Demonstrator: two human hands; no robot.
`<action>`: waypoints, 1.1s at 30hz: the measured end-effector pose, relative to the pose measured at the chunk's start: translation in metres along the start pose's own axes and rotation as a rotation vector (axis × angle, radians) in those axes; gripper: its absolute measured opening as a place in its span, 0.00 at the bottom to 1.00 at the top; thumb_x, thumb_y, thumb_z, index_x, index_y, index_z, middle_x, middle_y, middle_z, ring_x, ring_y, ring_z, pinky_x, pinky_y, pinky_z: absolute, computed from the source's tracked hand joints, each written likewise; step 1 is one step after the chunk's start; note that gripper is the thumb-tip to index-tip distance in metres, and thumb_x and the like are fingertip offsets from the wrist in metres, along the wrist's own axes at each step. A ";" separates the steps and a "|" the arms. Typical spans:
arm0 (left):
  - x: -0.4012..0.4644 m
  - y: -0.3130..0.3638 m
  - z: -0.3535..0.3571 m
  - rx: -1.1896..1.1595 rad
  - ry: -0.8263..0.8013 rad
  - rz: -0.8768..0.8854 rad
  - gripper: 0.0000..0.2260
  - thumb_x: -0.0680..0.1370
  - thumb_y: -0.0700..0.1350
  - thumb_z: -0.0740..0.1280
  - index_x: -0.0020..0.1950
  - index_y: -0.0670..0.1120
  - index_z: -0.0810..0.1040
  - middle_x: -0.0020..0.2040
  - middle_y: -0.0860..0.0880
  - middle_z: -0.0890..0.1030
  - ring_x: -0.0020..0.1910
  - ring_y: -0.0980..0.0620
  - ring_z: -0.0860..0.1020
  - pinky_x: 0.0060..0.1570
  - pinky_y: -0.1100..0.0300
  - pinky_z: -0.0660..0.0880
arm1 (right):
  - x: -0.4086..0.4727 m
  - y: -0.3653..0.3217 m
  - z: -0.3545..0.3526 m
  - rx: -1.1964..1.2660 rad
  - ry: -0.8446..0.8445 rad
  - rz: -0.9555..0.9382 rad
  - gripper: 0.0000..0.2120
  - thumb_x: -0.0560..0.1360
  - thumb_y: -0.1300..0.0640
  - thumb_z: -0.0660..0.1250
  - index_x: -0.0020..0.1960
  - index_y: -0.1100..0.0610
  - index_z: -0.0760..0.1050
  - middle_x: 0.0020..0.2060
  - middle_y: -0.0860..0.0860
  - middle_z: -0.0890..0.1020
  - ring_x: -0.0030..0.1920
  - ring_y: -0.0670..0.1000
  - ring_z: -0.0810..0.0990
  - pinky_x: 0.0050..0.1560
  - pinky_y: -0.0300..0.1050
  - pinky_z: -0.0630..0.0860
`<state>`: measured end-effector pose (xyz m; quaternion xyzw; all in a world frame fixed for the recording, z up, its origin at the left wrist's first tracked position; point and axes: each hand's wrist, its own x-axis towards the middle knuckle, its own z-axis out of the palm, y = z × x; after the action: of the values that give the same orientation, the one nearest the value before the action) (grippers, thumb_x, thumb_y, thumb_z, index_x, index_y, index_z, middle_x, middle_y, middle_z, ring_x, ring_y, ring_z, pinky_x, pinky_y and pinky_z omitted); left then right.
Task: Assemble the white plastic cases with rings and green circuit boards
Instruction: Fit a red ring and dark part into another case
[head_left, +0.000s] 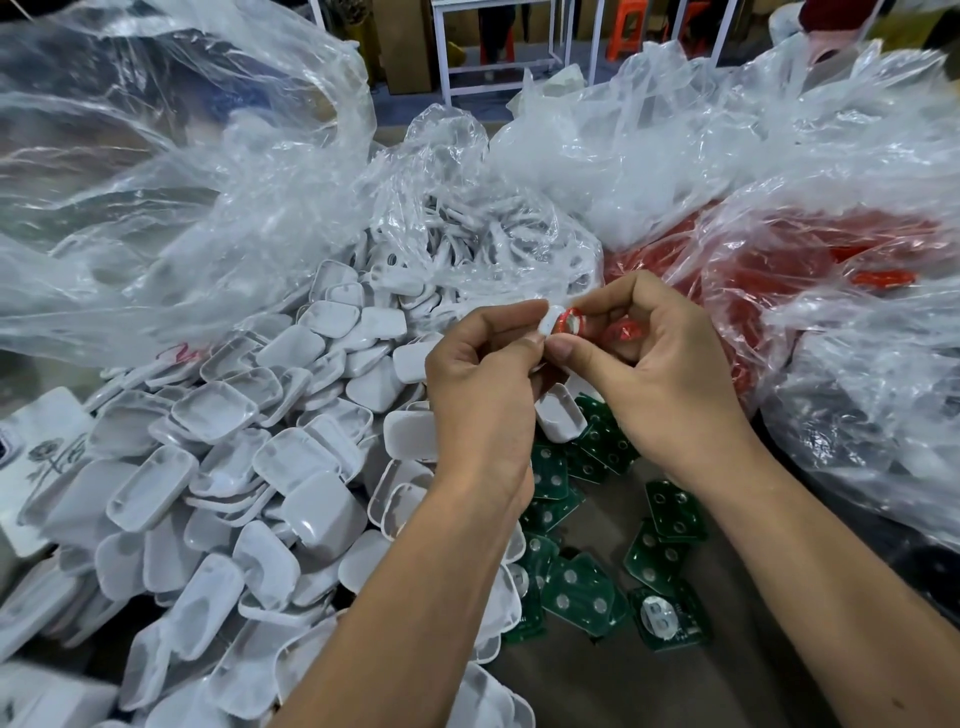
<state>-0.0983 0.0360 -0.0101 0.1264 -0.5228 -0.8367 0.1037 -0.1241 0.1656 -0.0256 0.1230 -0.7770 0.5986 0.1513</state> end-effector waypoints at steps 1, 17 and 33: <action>0.000 0.000 0.000 -0.001 -0.002 0.000 0.12 0.79 0.29 0.65 0.47 0.41 0.85 0.43 0.46 0.86 0.43 0.48 0.85 0.45 0.58 0.83 | 0.000 0.000 0.000 -0.001 -0.015 -0.005 0.14 0.71 0.50 0.82 0.52 0.48 0.79 0.43 0.49 0.86 0.42 0.49 0.88 0.47 0.52 0.86; 0.001 0.002 0.000 -0.058 0.017 -0.021 0.05 0.76 0.31 0.73 0.44 0.40 0.84 0.40 0.41 0.86 0.40 0.47 0.84 0.39 0.58 0.82 | -0.002 -0.009 -0.004 -0.160 -0.109 -0.157 0.13 0.73 0.58 0.80 0.52 0.53 0.78 0.29 0.32 0.76 0.23 0.44 0.68 0.29 0.38 0.71; 0.003 0.004 -0.012 0.180 -0.078 0.082 0.05 0.74 0.35 0.77 0.44 0.44 0.85 0.39 0.42 0.87 0.38 0.47 0.84 0.43 0.54 0.83 | -0.002 -0.006 -0.006 -0.160 -0.128 -0.183 0.14 0.71 0.62 0.81 0.46 0.50 0.77 0.27 0.32 0.75 0.24 0.44 0.63 0.26 0.57 0.76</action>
<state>-0.0972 0.0232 -0.0121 0.0811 -0.6043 -0.7855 0.1058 -0.1198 0.1702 -0.0194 0.2188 -0.8157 0.5095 0.1649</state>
